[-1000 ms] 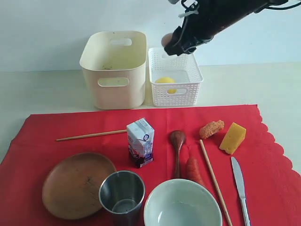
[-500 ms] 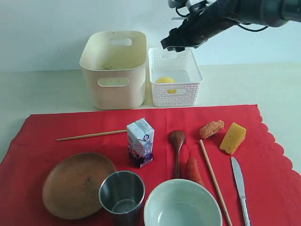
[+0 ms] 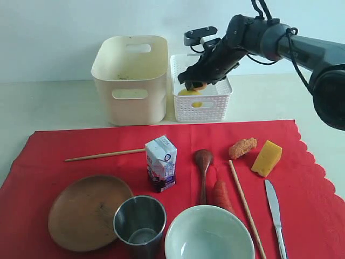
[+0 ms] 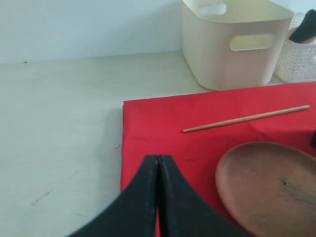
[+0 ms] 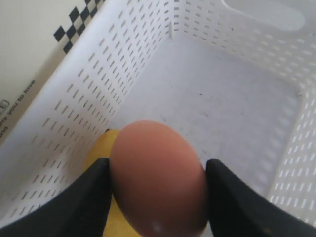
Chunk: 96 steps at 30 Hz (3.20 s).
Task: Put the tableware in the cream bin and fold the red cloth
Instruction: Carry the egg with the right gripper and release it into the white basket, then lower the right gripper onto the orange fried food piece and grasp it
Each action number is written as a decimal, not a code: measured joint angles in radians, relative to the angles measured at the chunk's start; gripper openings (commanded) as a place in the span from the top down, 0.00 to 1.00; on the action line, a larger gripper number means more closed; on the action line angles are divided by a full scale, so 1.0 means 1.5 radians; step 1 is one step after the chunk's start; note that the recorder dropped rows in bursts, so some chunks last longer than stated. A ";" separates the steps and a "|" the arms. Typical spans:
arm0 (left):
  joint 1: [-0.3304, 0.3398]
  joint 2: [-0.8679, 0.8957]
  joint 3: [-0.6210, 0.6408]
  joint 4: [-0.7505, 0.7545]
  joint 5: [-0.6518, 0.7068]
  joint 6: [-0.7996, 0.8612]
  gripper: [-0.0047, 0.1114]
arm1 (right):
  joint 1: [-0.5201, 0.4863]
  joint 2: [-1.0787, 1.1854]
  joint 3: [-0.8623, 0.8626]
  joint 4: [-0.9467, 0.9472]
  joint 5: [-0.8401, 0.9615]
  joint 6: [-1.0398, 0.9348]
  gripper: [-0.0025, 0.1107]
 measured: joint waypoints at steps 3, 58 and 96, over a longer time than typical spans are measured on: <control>0.000 0.000 0.000 0.000 0.000 0.000 0.96 | 0.000 0.000 -0.001 0.000 0.000 0.001 0.84; 0.000 0.000 0.000 0.000 0.000 0.000 0.96 | 0.000 -0.243 0.001 -0.068 0.303 0.043 0.37; 0.000 0.000 0.000 0.000 0.000 0.000 0.96 | 0.000 -0.435 0.419 -0.058 0.225 -0.201 0.37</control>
